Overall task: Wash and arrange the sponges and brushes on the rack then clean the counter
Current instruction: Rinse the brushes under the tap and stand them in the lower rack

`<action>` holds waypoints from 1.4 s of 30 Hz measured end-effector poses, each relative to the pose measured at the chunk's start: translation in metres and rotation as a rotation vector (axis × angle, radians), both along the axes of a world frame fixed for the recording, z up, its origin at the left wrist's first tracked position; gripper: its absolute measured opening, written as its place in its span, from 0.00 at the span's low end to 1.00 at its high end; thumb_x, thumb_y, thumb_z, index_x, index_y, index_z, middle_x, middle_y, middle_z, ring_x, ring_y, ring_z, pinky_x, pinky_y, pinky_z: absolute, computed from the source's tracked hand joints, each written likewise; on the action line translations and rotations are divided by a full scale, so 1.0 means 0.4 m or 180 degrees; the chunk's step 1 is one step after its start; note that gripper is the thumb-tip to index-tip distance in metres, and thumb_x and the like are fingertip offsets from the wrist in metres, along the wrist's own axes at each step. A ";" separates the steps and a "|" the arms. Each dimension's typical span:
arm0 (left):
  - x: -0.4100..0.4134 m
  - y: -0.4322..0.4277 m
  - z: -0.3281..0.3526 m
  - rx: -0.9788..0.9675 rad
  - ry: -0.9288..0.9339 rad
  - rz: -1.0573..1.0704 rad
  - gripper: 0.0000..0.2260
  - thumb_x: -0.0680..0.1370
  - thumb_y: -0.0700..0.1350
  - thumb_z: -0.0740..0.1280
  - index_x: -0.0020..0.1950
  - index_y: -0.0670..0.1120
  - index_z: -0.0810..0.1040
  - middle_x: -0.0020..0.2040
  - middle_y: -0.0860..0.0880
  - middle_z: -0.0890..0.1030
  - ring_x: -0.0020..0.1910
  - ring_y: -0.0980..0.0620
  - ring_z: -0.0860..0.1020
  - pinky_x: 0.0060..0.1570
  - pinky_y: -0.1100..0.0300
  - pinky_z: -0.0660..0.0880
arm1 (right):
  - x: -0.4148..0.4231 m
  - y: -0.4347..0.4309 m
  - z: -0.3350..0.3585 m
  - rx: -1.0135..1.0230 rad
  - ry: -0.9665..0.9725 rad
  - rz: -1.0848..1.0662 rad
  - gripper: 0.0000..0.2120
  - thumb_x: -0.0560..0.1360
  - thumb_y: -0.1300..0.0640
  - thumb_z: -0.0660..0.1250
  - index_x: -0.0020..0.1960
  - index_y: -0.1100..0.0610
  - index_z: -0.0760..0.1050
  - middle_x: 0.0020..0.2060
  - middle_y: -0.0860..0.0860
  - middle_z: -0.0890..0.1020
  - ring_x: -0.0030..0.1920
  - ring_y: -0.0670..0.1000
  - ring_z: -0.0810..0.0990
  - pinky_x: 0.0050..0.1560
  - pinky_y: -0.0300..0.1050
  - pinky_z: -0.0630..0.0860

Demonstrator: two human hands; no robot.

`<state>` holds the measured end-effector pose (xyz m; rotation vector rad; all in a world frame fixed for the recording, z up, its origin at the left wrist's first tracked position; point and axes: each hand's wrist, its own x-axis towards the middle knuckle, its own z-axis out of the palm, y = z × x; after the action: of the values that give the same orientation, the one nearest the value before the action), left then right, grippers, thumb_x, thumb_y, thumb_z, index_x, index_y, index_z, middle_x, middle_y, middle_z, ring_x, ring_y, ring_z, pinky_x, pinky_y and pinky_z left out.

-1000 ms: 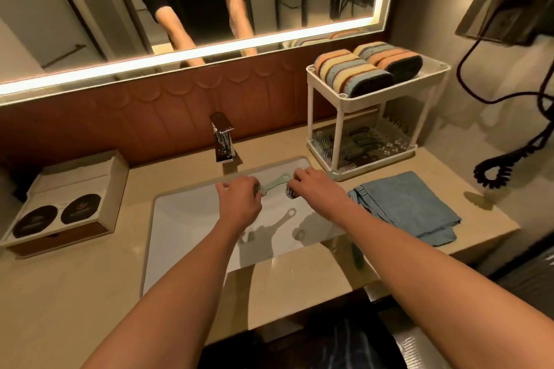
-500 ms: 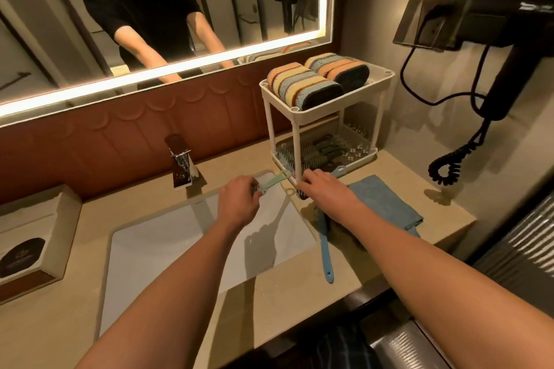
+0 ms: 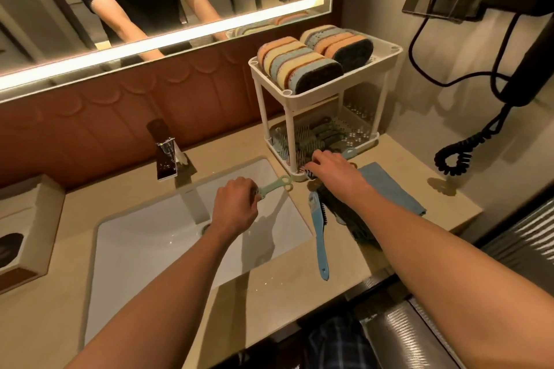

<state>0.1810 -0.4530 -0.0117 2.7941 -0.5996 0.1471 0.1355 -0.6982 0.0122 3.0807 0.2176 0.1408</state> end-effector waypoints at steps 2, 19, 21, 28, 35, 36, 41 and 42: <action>-0.007 0.003 0.004 0.0005 -0.0008 -0.0163 0.06 0.81 0.51 0.67 0.54 0.50 0.79 0.49 0.52 0.80 0.45 0.51 0.74 0.48 0.50 0.76 | 0.004 0.019 0.000 0.0020 -0.0051 0.0063 0.28 0.72 0.70 0.70 0.69 0.56 0.71 0.61 0.55 0.72 0.61 0.58 0.72 0.59 0.51 0.71; -0.017 -0.268 -0.017 -0.0402 -0.0051 -0.1025 0.08 0.81 0.49 0.65 0.58 0.47 0.76 0.56 0.48 0.77 0.53 0.49 0.73 0.52 0.57 0.72 | 0.124 -0.109 0.002 0.0104 -0.0290 -0.0125 0.22 0.76 0.64 0.68 0.68 0.51 0.75 0.61 0.56 0.76 0.61 0.60 0.74 0.62 0.53 0.71; -0.004 -0.282 -0.020 -0.0434 -0.0068 -0.1033 0.08 0.81 0.49 0.65 0.58 0.47 0.76 0.56 0.48 0.77 0.53 0.49 0.73 0.52 0.57 0.71 | 0.148 -0.122 -0.005 0.0085 -0.0206 -0.0135 0.23 0.75 0.64 0.69 0.68 0.51 0.75 0.60 0.56 0.78 0.60 0.60 0.75 0.62 0.52 0.71; 0.018 -0.316 -0.039 -0.0528 -0.0018 -0.0930 0.08 0.82 0.49 0.65 0.58 0.47 0.76 0.55 0.49 0.77 0.52 0.51 0.72 0.55 0.56 0.72 | 0.211 -0.153 -0.010 -0.0071 0.0201 -0.0185 0.20 0.78 0.62 0.67 0.66 0.47 0.77 0.55 0.54 0.82 0.55 0.56 0.82 0.59 0.53 0.79; 0.024 -0.338 -0.056 -0.0425 -0.0119 -0.1037 0.08 0.83 0.48 0.63 0.58 0.46 0.75 0.55 0.46 0.76 0.52 0.50 0.70 0.55 0.55 0.67 | 0.245 -0.172 -0.028 0.0190 0.0580 -0.0268 0.19 0.81 0.59 0.63 0.69 0.47 0.75 0.61 0.57 0.78 0.58 0.60 0.80 0.60 0.55 0.78; 0.024 -0.340 -0.057 -0.0391 -0.0113 -0.1061 0.09 0.83 0.49 0.63 0.58 0.46 0.75 0.55 0.47 0.76 0.52 0.50 0.70 0.55 0.56 0.66 | 0.246 -0.177 -0.033 0.0209 0.0617 -0.0308 0.19 0.81 0.60 0.63 0.69 0.47 0.75 0.61 0.58 0.79 0.58 0.60 0.80 0.60 0.54 0.78; 0.040 -0.333 -0.058 -0.0336 -0.0032 -0.1055 0.09 0.83 0.50 0.63 0.59 0.47 0.75 0.56 0.48 0.76 0.54 0.50 0.71 0.57 0.55 0.68 | 0.254 -0.182 -0.054 0.0474 0.0687 -0.0366 0.19 0.80 0.60 0.64 0.70 0.50 0.74 0.64 0.58 0.78 0.60 0.60 0.79 0.62 0.53 0.77; 0.042 -0.333 -0.057 -0.0354 -0.0027 -0.1029 0.09 0.82 0.50 0.63 0.59 0.47 0.75 0.56 0.48 0.76 0.54 0.50 0.71 0.57 0.55 0.68 | 0.257 -0.183 -0.054 0.0468 0.0666 -0.0354 0.18 0.80 0.59 0.64 0.69 0.51 0.74 0.64 0.58 0.77 0.61 0.61 0.79 0.63 0.53 0.77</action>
<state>0.1978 -0.5861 -0.0346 2.5500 -1.0010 0.1209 0.2384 -0.7715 -0.0095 3.2427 0.0445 -0.1790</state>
